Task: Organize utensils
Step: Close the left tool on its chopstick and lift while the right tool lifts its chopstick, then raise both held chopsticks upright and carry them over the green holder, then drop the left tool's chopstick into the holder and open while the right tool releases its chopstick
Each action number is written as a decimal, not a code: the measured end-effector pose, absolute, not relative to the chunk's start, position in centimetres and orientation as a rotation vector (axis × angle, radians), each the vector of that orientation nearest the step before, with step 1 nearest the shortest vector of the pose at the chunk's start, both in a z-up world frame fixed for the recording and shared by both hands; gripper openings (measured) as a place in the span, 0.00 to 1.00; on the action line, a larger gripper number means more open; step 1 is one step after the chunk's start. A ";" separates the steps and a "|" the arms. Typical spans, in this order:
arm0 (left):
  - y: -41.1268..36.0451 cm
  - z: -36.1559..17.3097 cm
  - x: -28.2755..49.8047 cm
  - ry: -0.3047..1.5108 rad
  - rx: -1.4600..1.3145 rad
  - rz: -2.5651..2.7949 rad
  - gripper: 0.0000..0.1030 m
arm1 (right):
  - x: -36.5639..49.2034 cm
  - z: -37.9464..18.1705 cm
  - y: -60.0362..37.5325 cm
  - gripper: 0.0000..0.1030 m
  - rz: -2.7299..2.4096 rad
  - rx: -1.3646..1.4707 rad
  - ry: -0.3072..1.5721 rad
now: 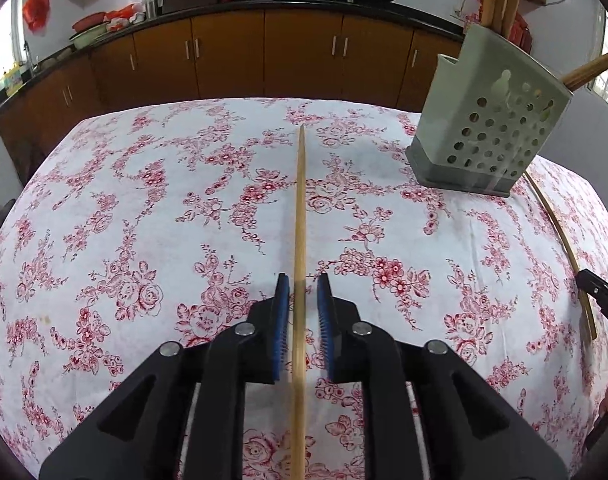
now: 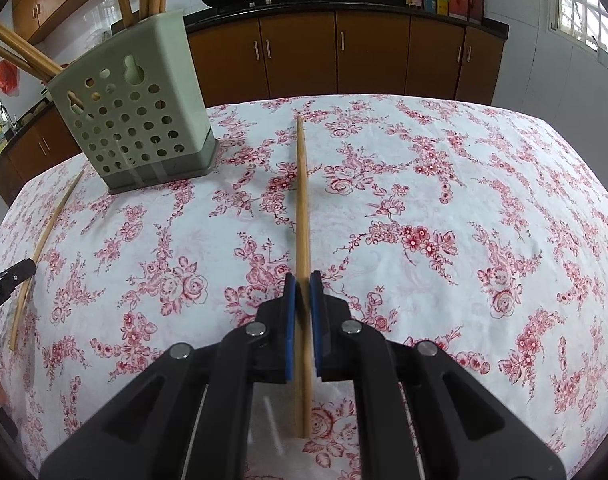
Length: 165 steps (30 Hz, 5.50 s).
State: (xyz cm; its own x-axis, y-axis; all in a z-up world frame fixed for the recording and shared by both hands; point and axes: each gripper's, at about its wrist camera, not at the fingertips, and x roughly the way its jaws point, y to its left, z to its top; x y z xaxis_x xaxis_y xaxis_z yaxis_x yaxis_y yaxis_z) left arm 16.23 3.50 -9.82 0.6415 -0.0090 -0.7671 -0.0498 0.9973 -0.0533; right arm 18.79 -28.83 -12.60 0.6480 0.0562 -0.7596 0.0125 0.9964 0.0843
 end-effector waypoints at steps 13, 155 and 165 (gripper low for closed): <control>3.0 -9.8 17.2 0.881 0.031 -0.007 0.25 | 19.4 -12.8 -28.8 0.08 0.027 0.062 0.867; -3.0 9.1 20.3 0.532 -0.140 -0.234 0.09 | 25.3 10.4 -23.3 0.24 0.270 0.134 0.559; -2.0 11.3 17.2 0.440 -0.187 -0.246 0.40 | 20.8 12.1 -25.3 0.49 0.209 0.140 0.426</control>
